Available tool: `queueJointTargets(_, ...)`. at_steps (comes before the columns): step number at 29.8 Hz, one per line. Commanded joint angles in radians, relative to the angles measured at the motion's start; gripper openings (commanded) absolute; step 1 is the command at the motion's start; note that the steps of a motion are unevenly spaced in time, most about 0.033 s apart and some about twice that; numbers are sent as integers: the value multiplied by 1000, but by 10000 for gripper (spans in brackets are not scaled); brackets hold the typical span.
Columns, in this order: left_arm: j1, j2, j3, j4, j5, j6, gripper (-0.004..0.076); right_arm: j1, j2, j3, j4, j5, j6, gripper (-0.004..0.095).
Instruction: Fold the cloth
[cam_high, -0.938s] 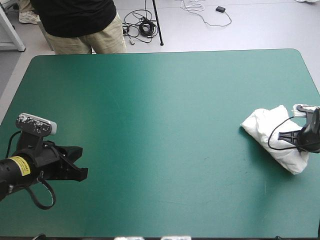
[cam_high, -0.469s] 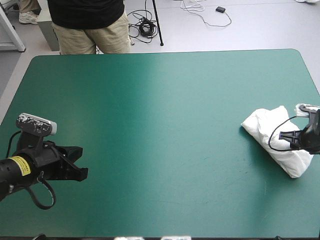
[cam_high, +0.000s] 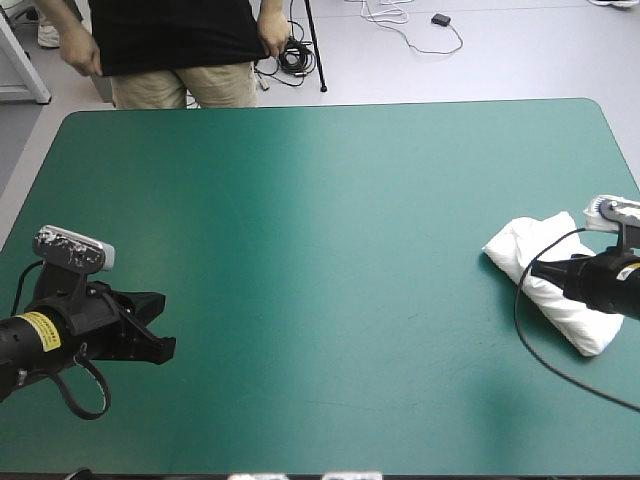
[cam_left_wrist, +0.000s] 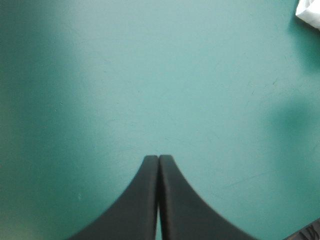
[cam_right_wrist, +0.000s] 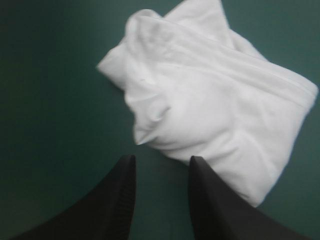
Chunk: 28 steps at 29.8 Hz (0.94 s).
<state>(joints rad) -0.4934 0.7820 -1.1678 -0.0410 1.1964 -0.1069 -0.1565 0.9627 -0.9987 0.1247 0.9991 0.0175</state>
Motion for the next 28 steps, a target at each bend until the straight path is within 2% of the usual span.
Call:
queueJointTargets(1, -3, 4, -23, -9, -60, 37, -9, 88, -96, -26, 7, 13, -18, 252)
queueJointTargets(9, -3, 2, -23, -9, -49, 59, -9, 250, -257, -26, 1, 160, -79, 252)
queueJointTargets(14, -3, -19, -13, -22, -28, 187, -9, 260, -370, -23, 12, 221, -158, 252)
queueJointTargets(21, -3, -141, 68, -25, -2, 187, -9, 260, -543, -22, 29, 249, -158, 252)
queueJointTargets(28, -3, -341, 190, -25, 2, 183, -9, 260, -646, -20, 100, 249, -146, 252)
